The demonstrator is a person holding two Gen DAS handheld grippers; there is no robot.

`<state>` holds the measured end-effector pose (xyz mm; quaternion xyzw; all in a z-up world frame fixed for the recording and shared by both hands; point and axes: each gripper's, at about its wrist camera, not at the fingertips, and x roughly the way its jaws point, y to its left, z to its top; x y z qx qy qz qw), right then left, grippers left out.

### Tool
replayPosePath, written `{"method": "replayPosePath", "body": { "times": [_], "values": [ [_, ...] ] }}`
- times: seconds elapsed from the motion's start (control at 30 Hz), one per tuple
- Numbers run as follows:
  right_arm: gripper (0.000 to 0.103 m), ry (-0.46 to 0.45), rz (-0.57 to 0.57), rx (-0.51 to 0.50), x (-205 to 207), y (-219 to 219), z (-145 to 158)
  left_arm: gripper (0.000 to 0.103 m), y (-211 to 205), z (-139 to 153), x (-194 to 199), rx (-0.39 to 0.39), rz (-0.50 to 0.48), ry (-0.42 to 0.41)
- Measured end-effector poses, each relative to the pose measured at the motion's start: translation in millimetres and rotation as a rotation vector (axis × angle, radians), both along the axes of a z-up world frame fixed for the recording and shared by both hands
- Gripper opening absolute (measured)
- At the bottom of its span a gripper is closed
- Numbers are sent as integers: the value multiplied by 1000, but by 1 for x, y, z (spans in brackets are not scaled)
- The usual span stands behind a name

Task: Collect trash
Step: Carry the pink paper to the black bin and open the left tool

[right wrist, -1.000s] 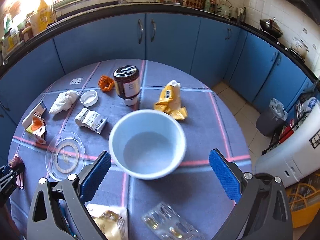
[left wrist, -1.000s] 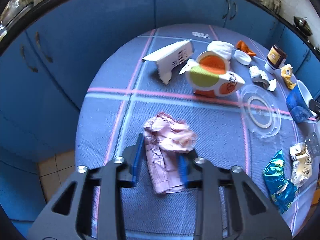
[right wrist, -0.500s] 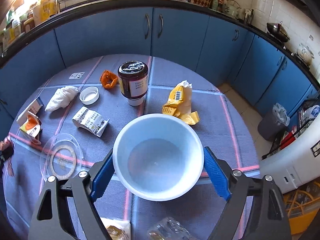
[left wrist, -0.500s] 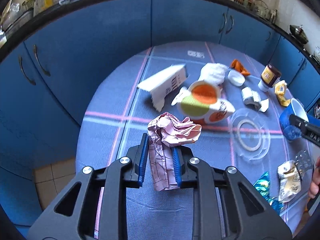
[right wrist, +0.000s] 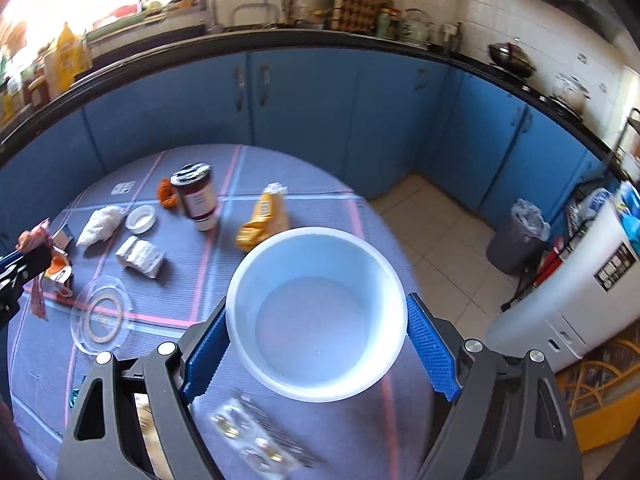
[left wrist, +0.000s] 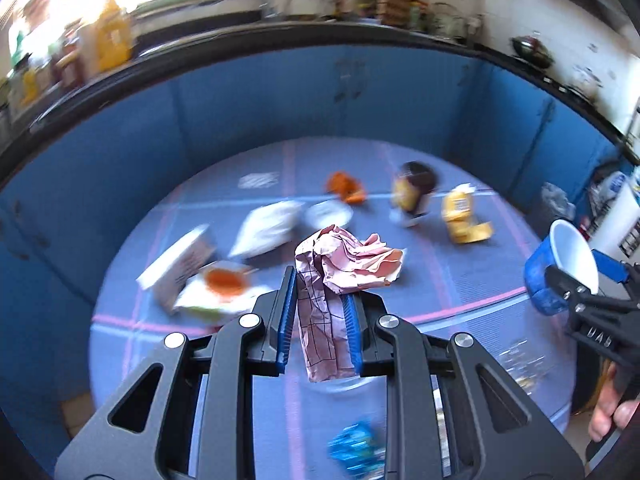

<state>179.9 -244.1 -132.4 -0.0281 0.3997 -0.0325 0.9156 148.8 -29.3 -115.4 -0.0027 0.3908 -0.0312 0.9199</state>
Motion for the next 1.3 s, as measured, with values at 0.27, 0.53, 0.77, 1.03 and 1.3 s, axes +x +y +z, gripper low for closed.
{"method": "replayPosePath", "body": {
  "times": [0.27, 0.53, 0.77, 1.03, 1.3],
  "values": [
    [82, -37, -125, -17, -24, -55, 14, 23, -69, 10, 12, -16, -134, -7],
    [82, -53, -251, -58, -42, -98, 25, 23, -123, 27, 10, -26, -245, -30],
    [85, -62, -410, -176, -66, -138, 34, 23, -168, 44, -4, -16, -348, -67],
    [95, -97, -514, -180, -96, -172, 44, 24, -218, 50, -17, -28, -479, -48],
    [95, -96, -662, -218, -136, -213, 46, 27, -280, 53, -39, -57, -648, 9]
  ]
}}
